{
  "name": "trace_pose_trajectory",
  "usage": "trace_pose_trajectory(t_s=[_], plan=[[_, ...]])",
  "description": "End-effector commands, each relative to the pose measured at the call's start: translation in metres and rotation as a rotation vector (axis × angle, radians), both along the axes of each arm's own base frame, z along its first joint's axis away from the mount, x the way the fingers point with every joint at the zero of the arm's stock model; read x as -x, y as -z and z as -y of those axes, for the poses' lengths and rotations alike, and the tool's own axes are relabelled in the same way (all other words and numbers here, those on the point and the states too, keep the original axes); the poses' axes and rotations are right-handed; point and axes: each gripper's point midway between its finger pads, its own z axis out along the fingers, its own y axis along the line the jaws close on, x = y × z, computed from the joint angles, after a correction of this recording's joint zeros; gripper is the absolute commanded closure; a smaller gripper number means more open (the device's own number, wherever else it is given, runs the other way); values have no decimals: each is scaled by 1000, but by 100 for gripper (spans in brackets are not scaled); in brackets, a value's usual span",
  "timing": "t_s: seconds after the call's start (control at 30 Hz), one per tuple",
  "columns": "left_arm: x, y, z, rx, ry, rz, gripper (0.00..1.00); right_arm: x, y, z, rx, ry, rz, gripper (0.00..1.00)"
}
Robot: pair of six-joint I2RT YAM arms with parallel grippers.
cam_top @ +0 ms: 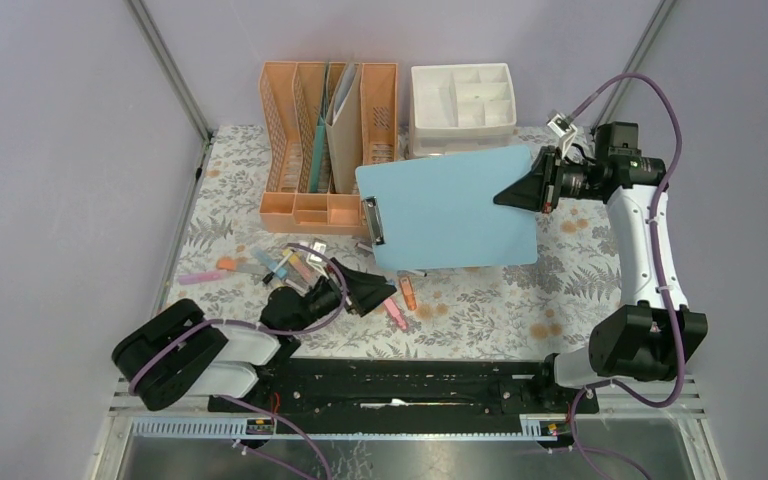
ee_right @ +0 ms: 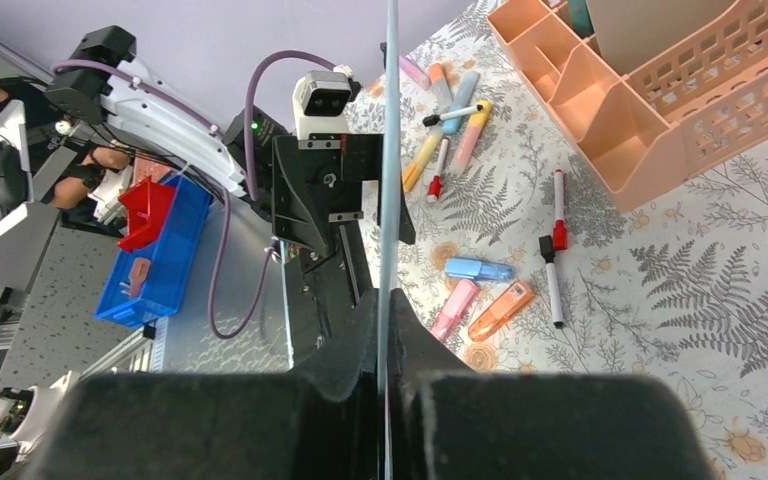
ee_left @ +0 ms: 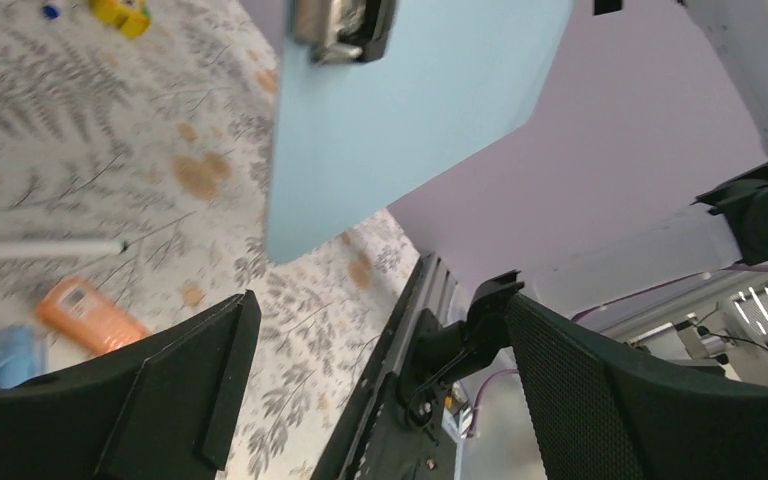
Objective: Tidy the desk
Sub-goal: Place the folder in the storage box.
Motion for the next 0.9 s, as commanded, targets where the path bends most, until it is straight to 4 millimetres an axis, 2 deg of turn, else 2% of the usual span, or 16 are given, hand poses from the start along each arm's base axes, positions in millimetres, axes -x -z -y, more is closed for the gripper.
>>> trace_pose_trajectory(t_s=[0.0,0.3,0.43,0.5,0.57,0.63,0.7,0.77,0.87], plan=[[-5,-69,11,184,6,169,1,6,-29,-3,-78,-38,7,100],[-21,-107,31,294,-27,168,1,5,-41,-3,-88,-40,-8,100],[-22,-122,30,349,-47,157,9,2,-39,-2,-62,-22,-7,100],[-19,-134,27,380,-49,174,17,-2,-32,-1,-41,-5,-19,100],[-16,-144,22,401,-54,195,32,-7,-25,0,-31,11,-39,100],[-14,-150,17,414,-64,212,59,-13,-18,1,-23,31,-54,100],[-11,-154,14,417,-66,229,82,-19,-14,3,-9,68,-52,100],[-9,-154,12,412,-67,240,100,-25,-13,4,-3,118,-31,100],[-7,-149,8,397,-77,248,100,-28,-15,4,-9,174,9,93]])
